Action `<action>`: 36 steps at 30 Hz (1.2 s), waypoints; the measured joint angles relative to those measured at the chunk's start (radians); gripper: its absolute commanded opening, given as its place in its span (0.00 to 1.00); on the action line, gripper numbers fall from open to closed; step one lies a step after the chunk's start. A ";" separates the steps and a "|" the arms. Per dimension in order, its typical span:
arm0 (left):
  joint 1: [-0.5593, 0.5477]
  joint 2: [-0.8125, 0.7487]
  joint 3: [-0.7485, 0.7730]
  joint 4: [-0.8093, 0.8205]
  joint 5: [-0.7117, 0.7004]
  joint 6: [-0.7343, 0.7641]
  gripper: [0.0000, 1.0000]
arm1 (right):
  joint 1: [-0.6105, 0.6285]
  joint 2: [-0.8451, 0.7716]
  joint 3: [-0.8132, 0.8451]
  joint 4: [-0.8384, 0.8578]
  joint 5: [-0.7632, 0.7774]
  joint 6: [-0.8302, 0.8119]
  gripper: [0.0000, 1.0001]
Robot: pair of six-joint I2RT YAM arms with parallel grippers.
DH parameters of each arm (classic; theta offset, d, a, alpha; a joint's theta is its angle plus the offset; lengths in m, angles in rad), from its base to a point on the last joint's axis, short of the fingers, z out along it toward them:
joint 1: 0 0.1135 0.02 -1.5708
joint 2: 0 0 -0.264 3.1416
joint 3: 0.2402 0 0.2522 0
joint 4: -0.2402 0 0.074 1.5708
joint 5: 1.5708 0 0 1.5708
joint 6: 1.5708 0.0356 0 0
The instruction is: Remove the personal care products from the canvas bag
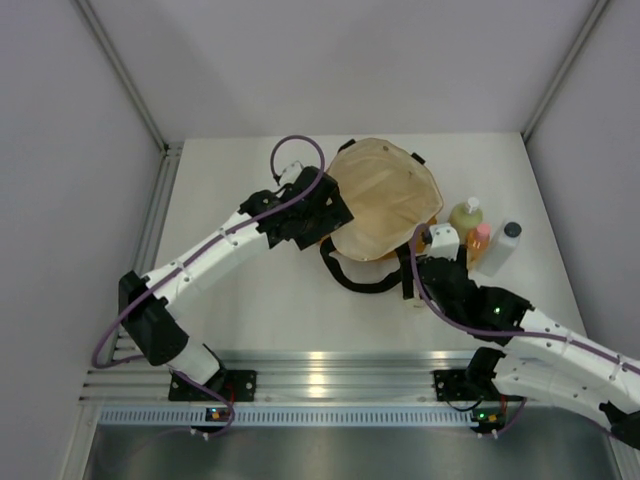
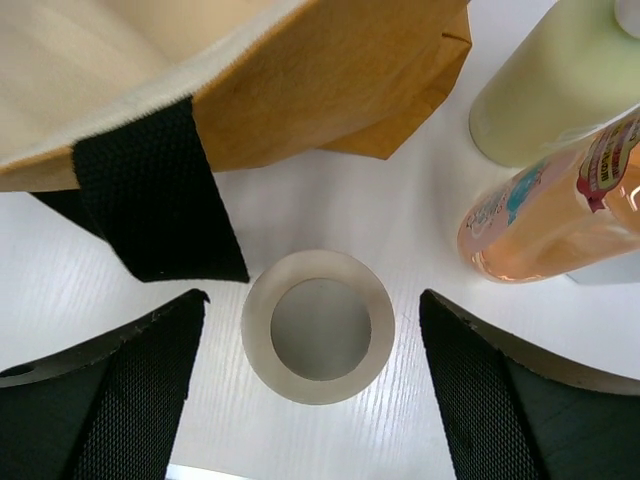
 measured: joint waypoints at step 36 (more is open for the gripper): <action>0.477 -0.457 -0.031 -0.208 -0.425 0.575 0.98 | 0.000 0.085 0.853 -0.466 0.178 0.036 0.99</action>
